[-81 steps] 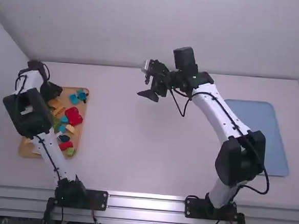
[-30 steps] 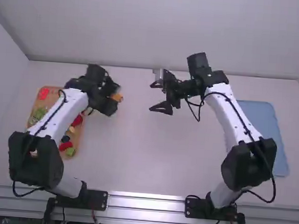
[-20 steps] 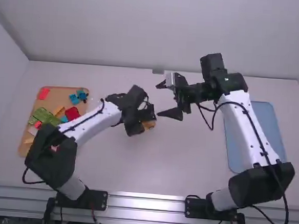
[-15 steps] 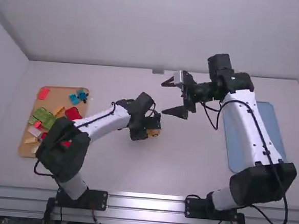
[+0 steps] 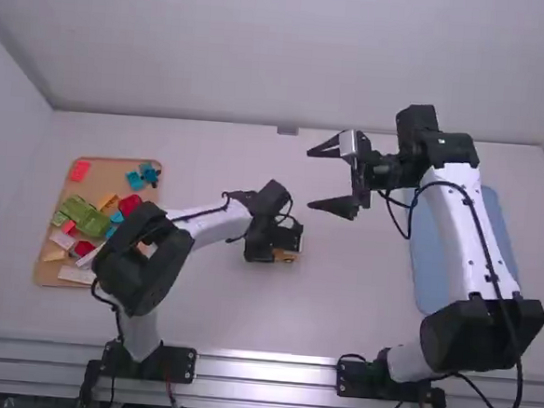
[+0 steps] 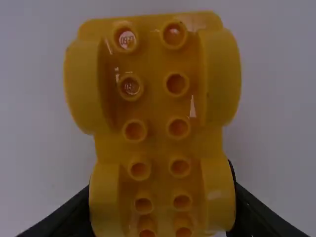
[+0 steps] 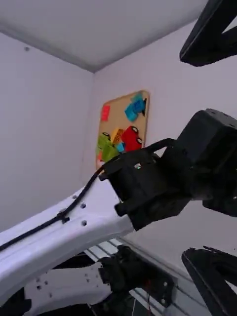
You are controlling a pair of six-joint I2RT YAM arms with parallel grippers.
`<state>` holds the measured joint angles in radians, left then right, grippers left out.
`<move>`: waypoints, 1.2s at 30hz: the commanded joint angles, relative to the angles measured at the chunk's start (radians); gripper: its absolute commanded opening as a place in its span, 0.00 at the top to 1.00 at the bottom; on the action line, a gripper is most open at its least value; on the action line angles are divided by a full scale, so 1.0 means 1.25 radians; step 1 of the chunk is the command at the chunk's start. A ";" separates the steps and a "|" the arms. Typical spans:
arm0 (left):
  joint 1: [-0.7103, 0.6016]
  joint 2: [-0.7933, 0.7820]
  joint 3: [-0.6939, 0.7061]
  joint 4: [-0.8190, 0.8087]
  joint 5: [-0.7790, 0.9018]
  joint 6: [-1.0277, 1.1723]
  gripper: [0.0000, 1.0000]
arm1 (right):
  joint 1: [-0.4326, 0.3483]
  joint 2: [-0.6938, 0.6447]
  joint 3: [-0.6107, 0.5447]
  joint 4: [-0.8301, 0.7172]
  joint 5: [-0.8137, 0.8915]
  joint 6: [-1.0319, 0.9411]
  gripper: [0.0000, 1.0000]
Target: Assemble lego blocks to make yellow taxi
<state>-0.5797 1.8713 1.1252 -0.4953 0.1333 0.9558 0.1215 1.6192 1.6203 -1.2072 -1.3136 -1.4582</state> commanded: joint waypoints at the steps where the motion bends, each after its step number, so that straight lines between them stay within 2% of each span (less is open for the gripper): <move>1: 0.000 0.017 -0.019 0.002 0.012 0.023 0.56 | 0.003 -0.003 0.011 -0.001 -0.020 -0.010 0.01; 5: -0.002 0.030 -0.022 0.005 -0.020 0.023 0.51 | -0.004 -0.003 0.011 -0.002 -0.020 -0.010 0.01; 6: -0.001 0.032 -0.022 0.007 -0.024 0.023 0.49 | -0.004 -0.003 0.011 -0.002 -0.020 -0.010 0.02; 7: 0.004 0.034 -0.022 0.009 -0.032 0.022 0.43 | -0.004 -0.003 0.012 -0.002 -0.020 -0.010 0.02; 8: 0.002 0.034 -0.021 0.015 -0.041 0.011 0.27 | -0.004 -0.003 0.011 -0.002 -0.020 -0.010 0.02; 9: 0.001 0.034 -0.021 0.018 -0.043 0.002 0.01 | -0.004 -0.003 0.011 -0.001 -0.019 -0.010 0.01; 13: 0.000 0.028 -0.007 0.060 -0.110 -0.093 0.01 | -0.004 -0.003 0.012 0.010 -0.016 -0.009 0.01; 16: 0.014 0.004 0.027 0.034 -0.124 -0.151 0.01 | 0.000 -0.003 0.012 0.056 -0.016 0.034 0.01; 19: 0.034 -0.033 0.056 0.005 -0.101 -0.201 0.01 | 0.017 -0.003 0.012 0.146 0.012 0.144 0.01; 23: 0.116 -0.123 0.061 -0.011 -0.088 -0.295 0.01 | 0.070 -0.003 0.012 0.284 0.099 0.318 0.01; 28: 0.286 -0.243 0.045 -0.027 -0.025 -0.459 0.01 | 0.153 -0.002 0.012 0.432 0.219 0.485 0.01; 32: 0.433 -0.320 0.042 -0.062 0.037 -0.560 0.01 | 0.173 -0.001 0.012 0.495 0.204 0.563 0.01; 34: 0.540 -0.375 0.042 -0.098 0.019 -0.665 0.01 | 0.182 0.021 0.012 0.545 0.181 0.609 0.01; 36: 0.590 -0.402 0.042 -0.118 -0.008 -0.717 0.01 | 0.187 0.041 0.012 0.579 0.166 0.635 0.01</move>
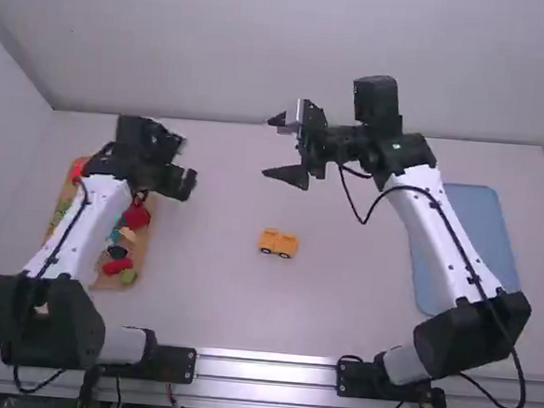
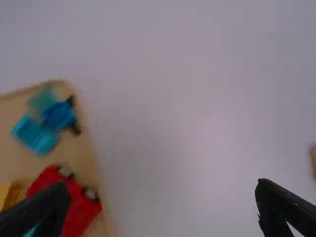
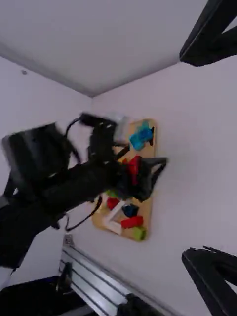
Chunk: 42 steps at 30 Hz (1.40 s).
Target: Assemble lego blocks to make yellow taxi
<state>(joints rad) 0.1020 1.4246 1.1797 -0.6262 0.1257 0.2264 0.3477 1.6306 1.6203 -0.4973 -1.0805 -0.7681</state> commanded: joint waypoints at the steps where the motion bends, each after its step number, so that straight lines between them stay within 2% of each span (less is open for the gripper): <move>1: 0.070 -0.059 -0.002 -0.026 -0.019 -0.173 0.01 | 0.008 0.045 0.012 0.027 -0.027 0.096 0.01; 7: 0.178 -0.143 0.000 -0.128 -0.117 -0.429 0.01 | 0.023 0.103 0.012 0.108 -0.039 0.154 0.01; 13: 0.250 -0.191 0.000 -0.235 -0.227 -0.682 0.01 | 0.022 0.114 0.012 0.150 -0.039 0.175 0.01; 15: 0.278 -0.197 0.000 -0.240 -0.206 -0.682 0.01 | 0.020 0.114 0.013 0.149 -0.038 0.175 0.01; 18: 0.346 -0.199 0.000 -0.217 -0.047 -0.526 0.01 | 0.020 0.114 0.013 0.150 -0.035 0.175 0.01; 21: 0.402 -0.199 0.000 -0.216 0.017 -0.459 0.01 | 0.020 0.114 0.013 0.150 -0.033 0.175 0.01; 23: 0.432 -0.199 0.000 -0.224 0.018 -0.475 0.01 | 0.020 0.114 0.013 0.150 -0.032 0.175 0.01; 27: 0.518 -0.199 0.000 -0.267 -0.008 -0.659 0.01 | 0.015 0.114 0.013 0.150 -0.033 0.175 0.01; 30: 0.557 -0.199 0.000 -0.311 -0.008 -0.717 0.01 | 0.005 0.114 0.013 0.150 -0.033 0.175 0.01; 36: 0.569 -0.198 -0.002 -0.383 -0.016 -0.634 0.01 | -0.002 0.114 0.013 0.157 -0.034 0.176 0.01; 40: 0.562 -0.187 -0.002 -0.409 -0.059 -0.691 0.01 | 0.001 0.114 0.013 0.182 -0.035 0.210 0.01; 42: 0.562 -0.181 -0.002 -0.403 -0.038 -0.649 0.01 | 0.005 0.114 0.013 0.190 -0.032 0.220 0.01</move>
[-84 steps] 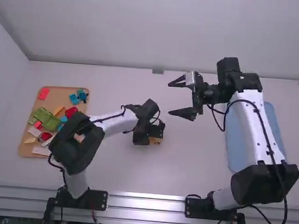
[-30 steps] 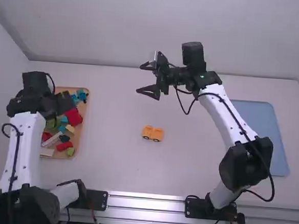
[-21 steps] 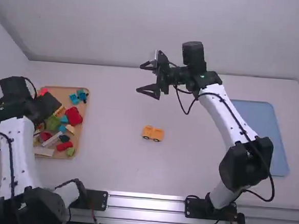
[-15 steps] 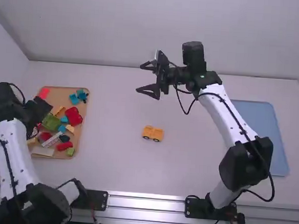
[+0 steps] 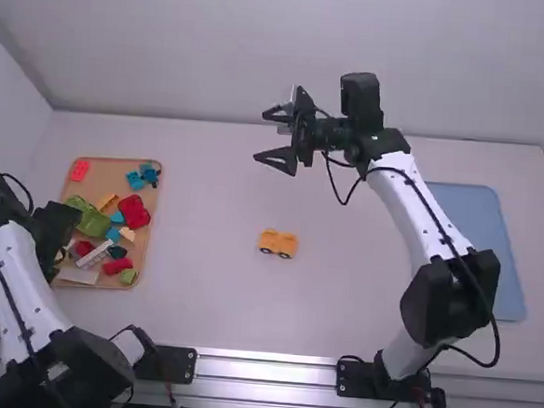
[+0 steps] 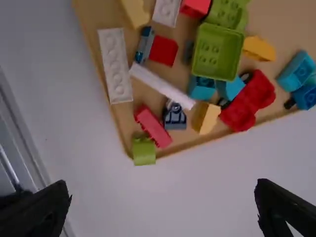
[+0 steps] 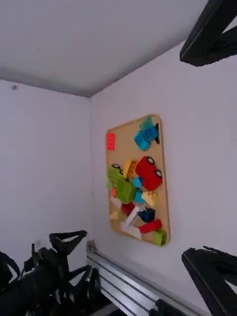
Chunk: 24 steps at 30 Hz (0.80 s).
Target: Assemble lego blocks to make yellow taxi
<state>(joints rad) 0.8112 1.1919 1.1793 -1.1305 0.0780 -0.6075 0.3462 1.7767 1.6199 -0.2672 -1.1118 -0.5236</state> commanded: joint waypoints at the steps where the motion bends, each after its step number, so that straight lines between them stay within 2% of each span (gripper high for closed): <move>1: -0.005 0.010 -0.002 0.009 0.021 0.062 0.01 | 0.007 -0.003 0.013 0.010 -0.009 0.023 0.01; 5: -0.017 0.045 -0.002 0.051 0.052 0.174 0.01 | 0.009 -0.003 0.013 0.031 -0.008 0.024 0.01; 8: -0.039 0.073 0.000 0.071 0.048 0.171 0.01 | 0.018 -0.003 0.013 0.043 -0.007 0.024 0.01; 12: -0.060 0.125 0.042 0.043 -0.046 0.126 0.01 | 0.017 -0.003 0.013 0.053 -0.008 0.024 0.01; 18: -0.036 0.208 0.188 -0.023 -0.185 0.121 0.01 | 0.012 -0.003 0.013 0.053 -0.005 0.023 0.01; 22: -0.031 0.226 0.230 0.026 -0.152 0.134 0.01 | 0.009 -0.003 0.013 0.053 -0.005 0.021 0.01; 24: -0.034 0.225 0.238 0.036 -0.089 0.203 0.01 | 0.009 -0.003 0.013 0.058 -0.005 0.022 0.01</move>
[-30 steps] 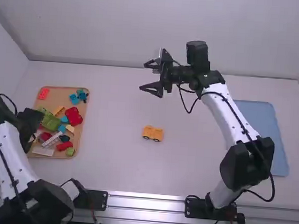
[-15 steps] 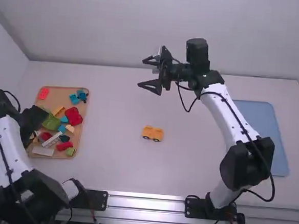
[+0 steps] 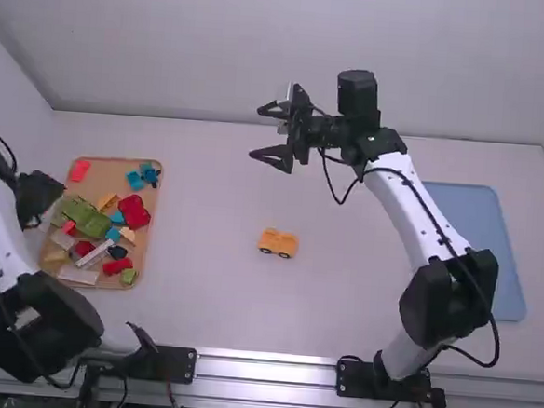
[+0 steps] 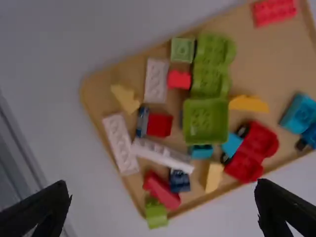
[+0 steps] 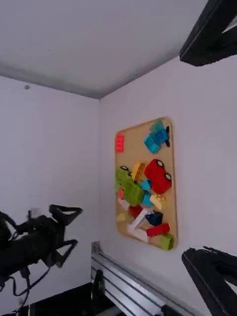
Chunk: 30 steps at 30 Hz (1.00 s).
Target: Assemble lego blocks to make yellow taxi
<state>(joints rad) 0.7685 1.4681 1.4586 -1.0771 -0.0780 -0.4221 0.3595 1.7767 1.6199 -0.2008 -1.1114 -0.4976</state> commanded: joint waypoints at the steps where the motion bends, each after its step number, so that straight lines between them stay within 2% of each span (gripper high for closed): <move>1: -0.003 0.004 0.023 -0.021 0.057 0.089 0.01 | -0.002 -0.003 0.013 0.006 -0.005 0.000 0.01; 6: 0.001 0.004 0.067 -0.115 -0.050 -0.002 0.01 | -0.009 -0.003 0.013 0.016 -0.005 0.000 0.01; 12: 0.002 -0.009 0.110 -0.159 0.020 0.079 0.01 | -0.010 -0.003 0.013 0.016 -0.005 0.001 0.01; 17: 0.016 -0.018 0.116 -0.145 -0.037 -0.020 0.01 | -0.010 -0.003 0.013 0.011 0.006 0.000 0.01; 20: 0.044 -0.005 0.096 -0.124 -0.027 -0.030 0.01 | -0.010 -0.003 0.013 0.005 0.034 0.001 0.01; 25: 0.103 0.089 0.081 -0.099 -0.002 -0.046 0.00 | -0.010 -0.003 0.013 0.002 0.038 0.000 0.01; 28: 0.114 0.162 0.081 -0.103 0.005 -0.043 0.10 | -0.010 -0.003 0.013 0.002 0.037 0.000 0.01; 30: 0.109 0.229 0.081 -0.095 0.005 -0.044 0.20 | -0.009 -0.003 0.013 0.002 0.037 0.000 0.01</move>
<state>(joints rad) 0.9119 1.7023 1.5764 -1.1896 -0.0822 -0.4709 0.3504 1.7767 1.6199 -0.1974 -1.0626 -0.5003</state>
